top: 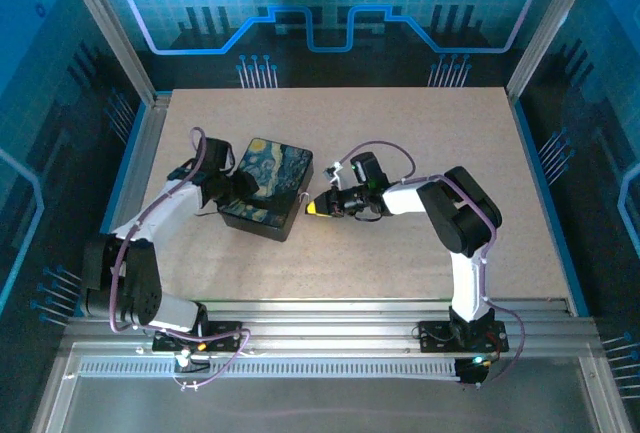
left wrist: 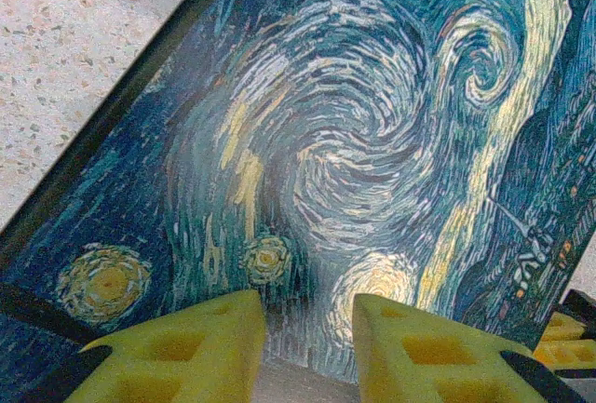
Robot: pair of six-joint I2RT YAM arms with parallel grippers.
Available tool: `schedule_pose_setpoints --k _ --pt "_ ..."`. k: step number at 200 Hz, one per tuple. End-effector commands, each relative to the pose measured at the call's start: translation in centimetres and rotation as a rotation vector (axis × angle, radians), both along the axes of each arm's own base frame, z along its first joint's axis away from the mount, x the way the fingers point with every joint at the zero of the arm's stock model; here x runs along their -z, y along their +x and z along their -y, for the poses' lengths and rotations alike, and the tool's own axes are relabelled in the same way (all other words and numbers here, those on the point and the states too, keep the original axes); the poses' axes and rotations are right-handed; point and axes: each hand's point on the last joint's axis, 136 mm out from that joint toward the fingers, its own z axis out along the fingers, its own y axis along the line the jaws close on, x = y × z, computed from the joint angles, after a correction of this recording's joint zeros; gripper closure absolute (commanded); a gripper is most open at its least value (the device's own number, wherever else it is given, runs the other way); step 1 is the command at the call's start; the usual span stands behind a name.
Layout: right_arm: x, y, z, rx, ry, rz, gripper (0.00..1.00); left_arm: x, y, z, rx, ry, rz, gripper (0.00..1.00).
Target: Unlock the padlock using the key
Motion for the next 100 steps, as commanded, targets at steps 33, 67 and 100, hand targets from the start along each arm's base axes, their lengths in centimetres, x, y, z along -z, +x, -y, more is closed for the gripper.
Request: schedule_pose_setpoints --k 33,67,100 --pt "-5.6 5.1 -0.7 0.277 0.209 0.107 1.0 4.5 -4.7 -1.0 -0.03 0.062 -0.208 0.66" --pt "-4.5 6.8 -0.4 0.414 0.12 0.097 1.0 4.5 -4.8 -1.1 -0.03 0.063 -0.208 0.66" --pt "-3.7 8.4 -0.2 0.517 0.102 0.062 1.0 4.9 -5.0 -1.0 -0.028 0.059 -0.217 0.66"
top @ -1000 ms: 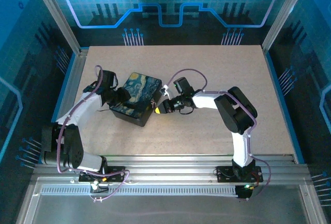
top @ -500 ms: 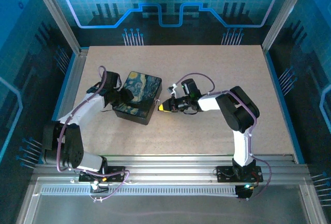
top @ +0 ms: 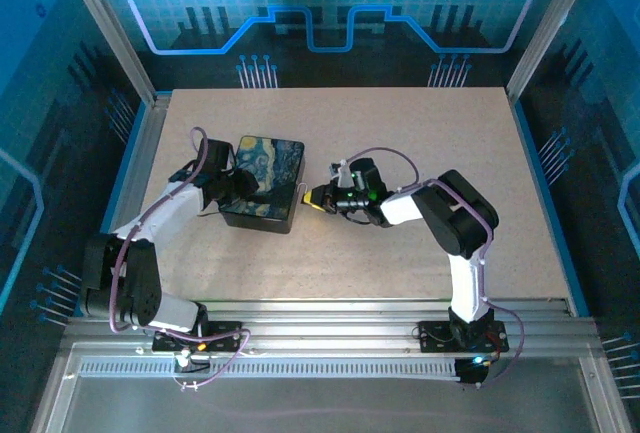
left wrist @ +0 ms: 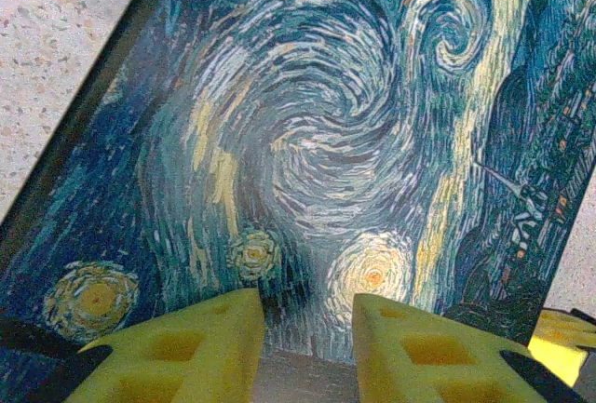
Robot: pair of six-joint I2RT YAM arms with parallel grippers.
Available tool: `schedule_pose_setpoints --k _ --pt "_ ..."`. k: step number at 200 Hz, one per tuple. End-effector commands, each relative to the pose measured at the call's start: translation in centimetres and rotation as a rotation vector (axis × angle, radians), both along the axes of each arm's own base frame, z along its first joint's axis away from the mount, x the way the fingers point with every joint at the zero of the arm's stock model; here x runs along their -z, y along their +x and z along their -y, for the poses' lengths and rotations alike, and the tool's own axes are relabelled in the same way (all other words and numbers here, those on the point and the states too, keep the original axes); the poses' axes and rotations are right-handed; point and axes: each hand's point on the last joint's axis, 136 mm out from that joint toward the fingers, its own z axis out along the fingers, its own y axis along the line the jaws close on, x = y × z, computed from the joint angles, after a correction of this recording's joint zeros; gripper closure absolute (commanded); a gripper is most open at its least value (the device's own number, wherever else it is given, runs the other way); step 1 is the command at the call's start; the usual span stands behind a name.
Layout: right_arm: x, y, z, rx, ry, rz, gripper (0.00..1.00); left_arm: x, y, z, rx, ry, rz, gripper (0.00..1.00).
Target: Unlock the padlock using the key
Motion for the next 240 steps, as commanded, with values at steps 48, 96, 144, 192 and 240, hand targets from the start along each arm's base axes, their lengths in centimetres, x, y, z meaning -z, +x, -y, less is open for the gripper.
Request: schedule_pose_setpoints --k 48,96,144,192,240 --pt "-4.4 6.7 -0.3 0.247 0.153 0.09 1.0 5.2 -5.9 -0.8 -0.004 0.04 -0.263 0.66" --pt "-7.1 6.5 -1.9 0.264 0.118 0.142 1.0 5.7 -5.9 -0.2 0.012 0.019 -0.274 0.68" --pt "-5.4 6.1 -1.1 0.286 -0.143 0.24 1.0 5.4 -5.6 -0.1 0.02 0.015 -0.265 0.68" --pt "-6.1 7.9 -2.3 0.35 -0.01 0.275 1.0 6.2 -5.8 0.3 0.024 -0.006 -0.284 0.68" --pt "-6.6 9.7 -2.8 0.299 0.029 0.249 1.0 6.2 -5.9 0.3 0.039 -0.003 -0.291 0.69"
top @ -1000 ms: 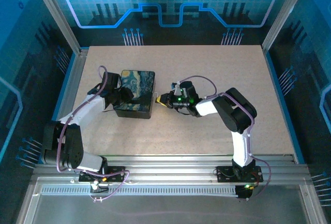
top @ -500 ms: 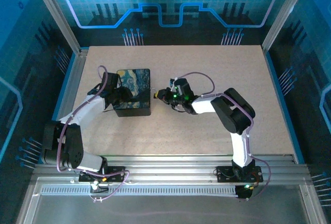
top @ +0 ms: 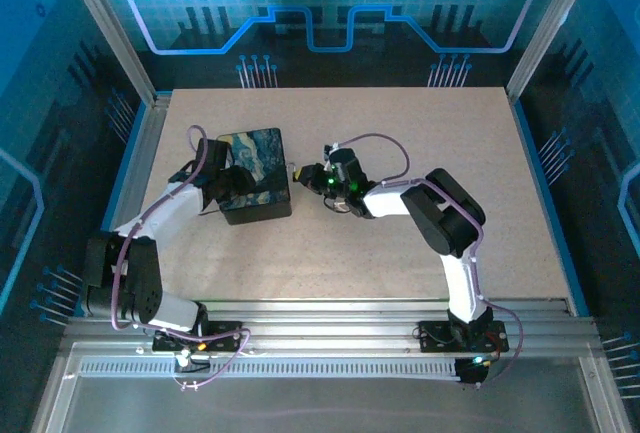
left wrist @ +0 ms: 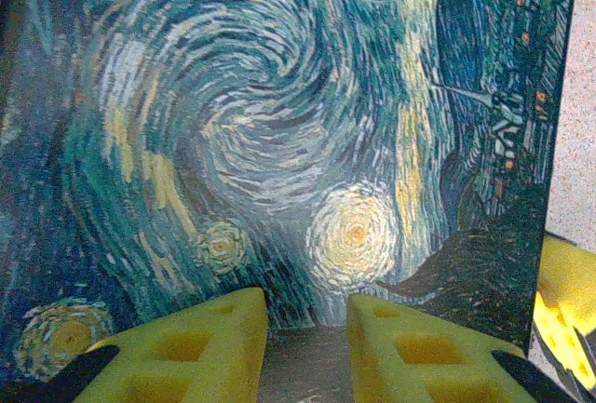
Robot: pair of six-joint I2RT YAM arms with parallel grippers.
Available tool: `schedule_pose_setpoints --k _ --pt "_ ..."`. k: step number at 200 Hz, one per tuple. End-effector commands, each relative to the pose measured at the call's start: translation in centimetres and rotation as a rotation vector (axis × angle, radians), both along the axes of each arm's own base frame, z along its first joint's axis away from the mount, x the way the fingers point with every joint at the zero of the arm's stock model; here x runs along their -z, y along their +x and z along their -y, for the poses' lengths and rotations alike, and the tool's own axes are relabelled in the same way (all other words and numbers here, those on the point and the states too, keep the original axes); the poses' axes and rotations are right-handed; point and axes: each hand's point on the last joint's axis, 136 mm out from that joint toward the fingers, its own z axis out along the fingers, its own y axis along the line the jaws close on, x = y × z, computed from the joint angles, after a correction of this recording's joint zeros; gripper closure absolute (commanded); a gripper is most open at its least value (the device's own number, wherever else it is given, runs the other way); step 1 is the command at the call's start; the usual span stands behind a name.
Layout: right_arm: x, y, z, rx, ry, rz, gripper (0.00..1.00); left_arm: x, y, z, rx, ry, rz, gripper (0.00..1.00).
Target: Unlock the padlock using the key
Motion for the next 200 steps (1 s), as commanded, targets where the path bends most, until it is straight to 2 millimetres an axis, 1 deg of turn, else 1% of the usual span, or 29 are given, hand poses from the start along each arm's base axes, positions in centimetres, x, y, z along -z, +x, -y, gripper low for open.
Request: schedule_pose_setpoints --k 1,10,14,21,29,32,34,48,67,92,104,116,121,129,146,159,173,188,200 --pt "-4.8 3.1 -0.6 0.021 0.113 0.105 1.0 6.0 -7.1 1.1 0.065 -0.029 -0.338 0.69" --pt "-5.4 2.8 -0.9 -0.054 0.09 0.099 1.0 5.8 -7.0 1.0 0.066 -0.019 -0.335 0.69" --pt "-5.2 2.4 -1.0 -0.106 0.055 0.07 1.0 5.6 -6.9 0.8 0.066 -0.012 -0.332 0.69" --pt "-5.3 1.7 -1.1 -0.161 0.002 0.062 1.0 5.2 -6.7 0.5 0.064 0.002 -0.323 0.68" --pt "-5.0 0.8 -0.8 -0.2 -0.058 0.053 1.0 4.6 -6.2 0.2 0.056 0.014 -0.308 0.64" --pt "-5.3 0.6 -0.8 -0.213 -0.068 0.057 1.0 4.3 -5.9 0.0 0.051 0.017 -0.301 0.62" --pt "-5.0 0.2 -0.7 -0.226 -0.084 0.046 1.0 4.2 -5.9 0.0 0.049 0.017 -0.3 0.61" --pt "-4.6 -1.5 -0.4 -0.291 -0.119 0.018 1.0 2.7 -4.5 -0.3 0.037 0.02 -0.256 0.55" --pt "-3.7 -3.3 0.1 -0.333 -0.146 -0.021 1.0 0.8 -2.6 -0.4 0.035 0.033 -0.21 0.52" --pt "-2.4 -4.5 0.9 -0.327 -0.166 -0.052 1.0 -0.7 -0.7 -1.0 0.03 0.083 -0.17 0.51" --pt "-1.9 -4.5 1.3 -0.303 -0.161 -0.051 1.0 -1.0 -0.1 -1.5 0.02 0.11 -0.159 0.5" --pt "-1.6 -4.0 1.9 -0.264 -0.159 -0.043 1.0 -0.9 0.4 -1.6 0.02 0.12 -0.157 0.51" --pt "-1.7 -3.5 2.1 -0.242 -0.151 -0.024 1.0 -0.8 0.5 -1.6 0.02 0.123 -0.16 0.51" --pt "-1.2 -3.1 2.7 -0.204 -0.156 -0.028 1.0 -0.5 0.6 -1.7 0.02 0.132 -0.166 0.51" --pt "-1.4 -1.6 3.1 -0.136 -0.108 0.012 1.0 0.5 0.5 -2.3 0.015 0.167 -0.187 0.51" --pt "-1.6 -0.9 2.7 -0.129 -0.056 0.017 1.0 1.0 0.5 -3.3 0.002 0.228 -0.203 0.51" --pt "-1.6 -0.9 1.7 -0.17 -0.034 0.002 1.0 1.3 0.6 -4.4 -0.005 0.289 -0.214 0.5" --pt "-1.4 -0.8 1.1 -0.198 -0.055 -0.004 1.0 1.5 0.9 -5.0 -0.005 0.328 -0.221 0.5" --pt "-1.4 -0.7 1.0 -0.211 -0.074 -0.001 1.0 1.7 1.2 -5.1 0.003 0.336 -0.223 0.5"
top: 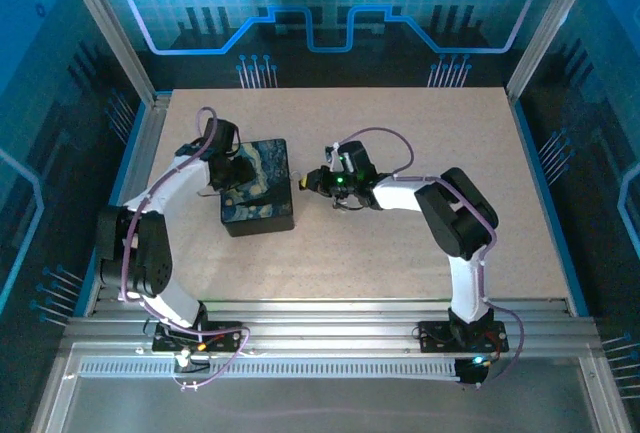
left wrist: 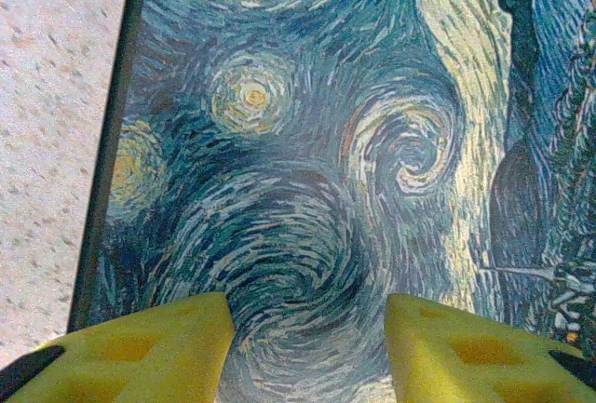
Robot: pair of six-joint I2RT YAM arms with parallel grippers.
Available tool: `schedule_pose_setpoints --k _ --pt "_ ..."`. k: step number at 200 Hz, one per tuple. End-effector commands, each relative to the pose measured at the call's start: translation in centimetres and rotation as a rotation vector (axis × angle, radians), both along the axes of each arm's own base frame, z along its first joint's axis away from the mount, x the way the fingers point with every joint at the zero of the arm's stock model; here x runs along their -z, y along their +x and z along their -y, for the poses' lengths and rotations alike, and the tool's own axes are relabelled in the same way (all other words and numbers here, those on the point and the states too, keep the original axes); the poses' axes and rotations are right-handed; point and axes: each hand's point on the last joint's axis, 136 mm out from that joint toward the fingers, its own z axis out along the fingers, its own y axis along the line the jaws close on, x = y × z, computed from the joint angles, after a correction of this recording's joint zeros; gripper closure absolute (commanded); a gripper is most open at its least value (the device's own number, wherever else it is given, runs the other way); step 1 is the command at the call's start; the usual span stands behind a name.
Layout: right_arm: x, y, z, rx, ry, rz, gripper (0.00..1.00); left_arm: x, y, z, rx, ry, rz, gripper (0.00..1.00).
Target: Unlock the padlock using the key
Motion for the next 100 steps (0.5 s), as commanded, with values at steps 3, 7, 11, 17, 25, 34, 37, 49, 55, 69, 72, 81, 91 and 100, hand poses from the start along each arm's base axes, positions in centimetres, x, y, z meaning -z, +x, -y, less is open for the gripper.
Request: schedule_pose_setpoints --k 3,7,11,17,25,34,37,49,55,69,72,81,91,100 --pt "-1.8 1.8 -0.6 -0.008 0.023 0.054 1.0 2.2 -0.8 -2.8 -0.008 0.145 -0.091 0.5" --pt "-1.7 1.9 -0.5 -0.007 0.016 0.053 1.0 2.3 -0.7 -2.7 -0.003 0.143 -0.093 0.5" --pt "-1.7 1.9 -0.5 -0.005 0.011 0.052 1.0 2.5 -0.6 -2.6 0.0 0.139 -0.097 0.5" --pt "-1.8 2.0 -0.5 0.002 0.012 0.056 1.0 2.9 -0.6 -2.4 0.009 0.132 -0.105 0.5" --pt "-2.1 2.2 -0.4 0.018 0.03 0.061 1.0 3.4 -0.6 -2.2 0.02 0.128 -0.117 0.51" --pt "-2.6 2.6 -0.5 0.041 0.079 0.076 1.0 4.0 -0.6 -1.9 0.035 0.13 -0.128 0.51" --pt "-2.8 2.6 -0.6 0.047 0.097 0.077 1.0 4.2 -0.7 -1.8 0.039 0.134 -0.135 0.51" --pt "-3.1 3.0 -1.0 0.068 0.132 0.071 1.0 5.0 -1.0 -1.6 0.047 0.137 -0.149 0.52" --pt "-3.1 3.2 -1.0 0.089 0.147 0.078 1.0 5.3 -1.1 -1.5 0.048 0.133 -0.153 0.52" --pt "-2.8 3.7 -0.8 0.128 0.143 0.082 1.0 5.8 -1.3 -1.5 0.045 0.131 -0.161 0.52" --pt "-2.6 3.8 -0.6 0.139 0.13 0.08 1.0 5.8 -1.3 -1.5 0.047 0.131 -0.16 0.52" --pt "-1.8 4.2 0.1 0.182 0.087 0.076 1.0 5.8 -1.5 -1.5 0.05 0.133 -0.162 0.53" --pt "-0.8 4.5 0.9 0.239 0.067 0.049 1.0 5.9 -1.6 -1.5 0.053 0.132 -0.162 0.53" --pt "-0.1 5.0 1.3 0.274 0.084 0.016 1.0 6.0 -1.7 -1.5 0.053 0.131 -0.164 0.54"
